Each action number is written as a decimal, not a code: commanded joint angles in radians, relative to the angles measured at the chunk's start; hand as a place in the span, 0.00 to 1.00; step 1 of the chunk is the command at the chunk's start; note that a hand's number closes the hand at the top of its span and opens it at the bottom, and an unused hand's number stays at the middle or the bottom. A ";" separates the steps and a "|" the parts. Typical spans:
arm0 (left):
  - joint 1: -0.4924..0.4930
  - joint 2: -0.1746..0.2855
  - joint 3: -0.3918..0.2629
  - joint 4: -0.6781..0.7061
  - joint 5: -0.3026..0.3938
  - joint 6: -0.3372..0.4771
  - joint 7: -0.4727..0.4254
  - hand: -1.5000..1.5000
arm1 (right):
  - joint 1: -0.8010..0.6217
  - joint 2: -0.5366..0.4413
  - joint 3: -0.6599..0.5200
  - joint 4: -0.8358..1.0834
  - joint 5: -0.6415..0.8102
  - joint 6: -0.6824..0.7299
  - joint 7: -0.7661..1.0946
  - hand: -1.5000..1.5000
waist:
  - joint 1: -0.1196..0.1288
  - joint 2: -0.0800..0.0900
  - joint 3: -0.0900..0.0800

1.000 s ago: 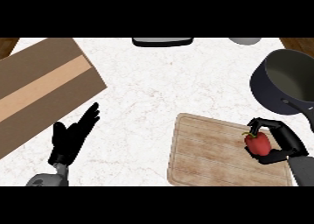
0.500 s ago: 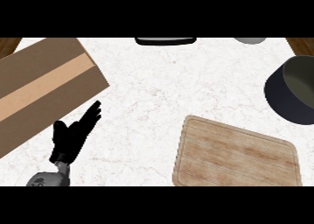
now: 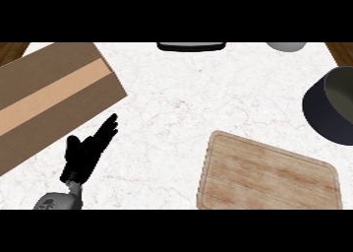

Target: Pick the bell pepper from the cutting board and place it in the pot

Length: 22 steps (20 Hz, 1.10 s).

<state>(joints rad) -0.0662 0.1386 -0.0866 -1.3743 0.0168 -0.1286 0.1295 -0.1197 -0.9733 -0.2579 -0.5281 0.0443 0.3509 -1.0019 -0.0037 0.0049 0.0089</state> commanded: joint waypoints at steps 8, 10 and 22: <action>-0.017 -0.003 -0.008 -0.027 0.001 -0.011 0.045 0.50 | -0.118 -0.100 0.019 -0.026 0.008 0.090 -0.107 1.00 | 0.024 -0.003 -0.007; -0.035 -0.016 -0.007 -0.032 0.003 0.000 0.073 0.50 | -0.134 -0.117 0.040 -0.039 0.025 0.091 -0.089 1.00 | 0.019 -0.003 -0.007; 0.022 0.016 0.016 0.009 0.005 -0.054 -0.011 0.50 | -0.265 0.059 0.251 -0.379 0.194 -0.125 0.284 1.00 | 0.015 -0.006 -0.010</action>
<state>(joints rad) -0.0857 0.1376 -0.0754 -1.3741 0.0123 -0.1494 0.1549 -0.3574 -0.9840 -0.0774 -0.8086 0.1777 0.2647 -0.7933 0.0086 -0.0002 -0.0008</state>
